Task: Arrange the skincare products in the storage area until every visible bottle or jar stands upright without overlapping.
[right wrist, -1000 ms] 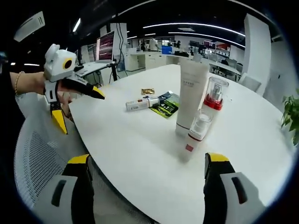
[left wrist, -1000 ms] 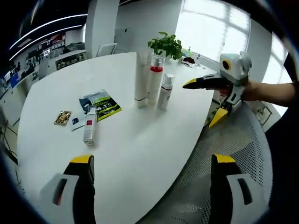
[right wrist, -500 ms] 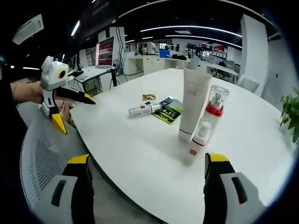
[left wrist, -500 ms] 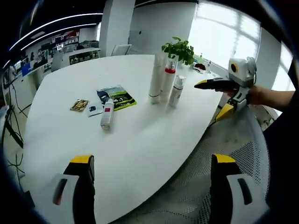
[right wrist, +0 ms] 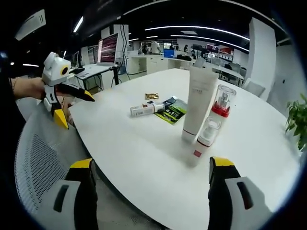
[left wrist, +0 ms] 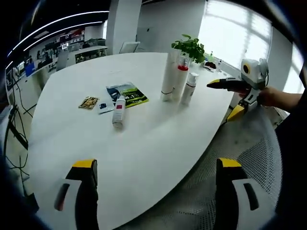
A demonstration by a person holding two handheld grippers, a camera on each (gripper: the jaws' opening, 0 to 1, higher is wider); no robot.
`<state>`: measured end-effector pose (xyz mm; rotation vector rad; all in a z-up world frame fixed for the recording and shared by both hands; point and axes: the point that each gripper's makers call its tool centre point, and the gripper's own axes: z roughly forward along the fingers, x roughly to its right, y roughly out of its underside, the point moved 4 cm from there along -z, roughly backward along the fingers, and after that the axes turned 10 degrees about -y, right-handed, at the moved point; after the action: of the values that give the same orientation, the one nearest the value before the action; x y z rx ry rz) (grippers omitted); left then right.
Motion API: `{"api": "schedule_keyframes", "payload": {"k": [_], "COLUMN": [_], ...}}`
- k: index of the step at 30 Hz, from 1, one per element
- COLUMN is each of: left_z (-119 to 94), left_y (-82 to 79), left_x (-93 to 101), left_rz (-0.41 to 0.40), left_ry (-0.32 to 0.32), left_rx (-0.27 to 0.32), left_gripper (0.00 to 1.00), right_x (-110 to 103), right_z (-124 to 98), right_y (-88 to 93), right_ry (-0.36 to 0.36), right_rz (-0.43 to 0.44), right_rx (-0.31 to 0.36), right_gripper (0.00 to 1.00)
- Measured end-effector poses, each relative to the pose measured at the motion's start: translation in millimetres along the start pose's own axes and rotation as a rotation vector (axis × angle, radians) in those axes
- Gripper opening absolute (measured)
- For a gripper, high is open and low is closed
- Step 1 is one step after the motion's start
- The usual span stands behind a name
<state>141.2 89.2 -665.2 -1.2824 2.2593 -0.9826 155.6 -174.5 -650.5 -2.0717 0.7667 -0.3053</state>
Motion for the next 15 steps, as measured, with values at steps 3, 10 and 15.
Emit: {"api": "schedule_keyframes", "payload": {"k": [3,10,15], "left_z": [4,18,29], "left_y": [-1.7,-12.8,-22.5], "left_x": [1.2,-0.2,-4.5], "left_rz": [0.012,0.039,0.062], "left_ry": [0.006,0.012,0.011], "left_rx": [-0.017,-0.037,-0.049], "left_gripper": [0.98,0.97,0.96], "right_x": [0,2,3], "right_z": [-2,-2,-2], "right_y": [-1.7,-1.7,-1.7], "right_ry": [0.005,0.012,0.011], "right_rz": [0.007,0.018,0.032], "right_rx": [0.001,0.008,0.01], "right_gripper": [0.97,0.96,0.97]}}
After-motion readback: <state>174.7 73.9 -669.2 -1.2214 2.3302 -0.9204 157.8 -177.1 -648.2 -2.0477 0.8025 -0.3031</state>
